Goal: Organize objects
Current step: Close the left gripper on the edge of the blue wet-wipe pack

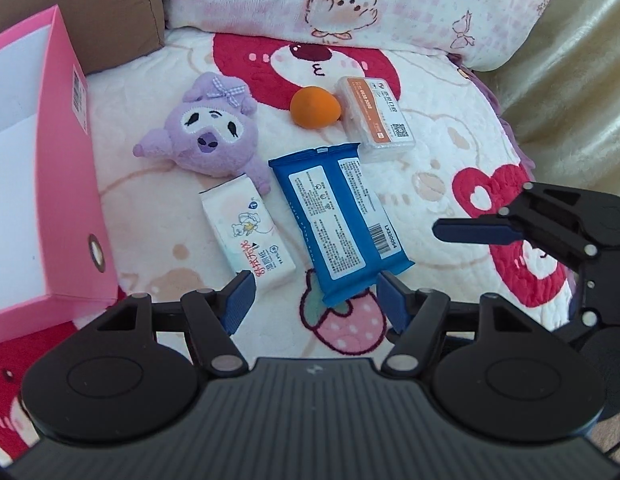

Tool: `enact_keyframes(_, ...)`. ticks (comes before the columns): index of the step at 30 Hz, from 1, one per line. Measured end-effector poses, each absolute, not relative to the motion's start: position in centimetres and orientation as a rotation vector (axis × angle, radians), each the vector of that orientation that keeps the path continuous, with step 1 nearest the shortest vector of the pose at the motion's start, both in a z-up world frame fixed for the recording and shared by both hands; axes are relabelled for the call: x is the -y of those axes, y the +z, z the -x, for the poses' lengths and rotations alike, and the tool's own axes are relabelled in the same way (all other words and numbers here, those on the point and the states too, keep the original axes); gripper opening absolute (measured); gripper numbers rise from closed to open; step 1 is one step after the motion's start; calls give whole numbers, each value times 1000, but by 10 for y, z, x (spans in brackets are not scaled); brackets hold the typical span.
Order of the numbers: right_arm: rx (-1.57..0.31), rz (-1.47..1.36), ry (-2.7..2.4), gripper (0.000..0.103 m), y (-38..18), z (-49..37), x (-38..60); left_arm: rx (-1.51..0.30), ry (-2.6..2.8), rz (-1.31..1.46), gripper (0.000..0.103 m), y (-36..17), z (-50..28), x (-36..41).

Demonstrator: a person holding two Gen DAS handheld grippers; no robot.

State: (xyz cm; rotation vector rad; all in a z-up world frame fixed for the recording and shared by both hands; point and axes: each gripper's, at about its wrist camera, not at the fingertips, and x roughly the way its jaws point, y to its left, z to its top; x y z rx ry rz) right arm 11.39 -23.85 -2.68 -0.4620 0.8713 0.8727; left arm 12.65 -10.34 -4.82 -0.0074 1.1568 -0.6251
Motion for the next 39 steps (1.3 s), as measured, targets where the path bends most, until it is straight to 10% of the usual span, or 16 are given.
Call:
enact_keyframes(25, -1023, 290, 883, 73, -89, -148, 252, -1174, -629, 96, 46, -90, -122, 117)
enact_keyframes(39, -1020, 376, 1040, 35, -83, -109, 227, -1221, -588, 171, 44, -94, -119, 96)
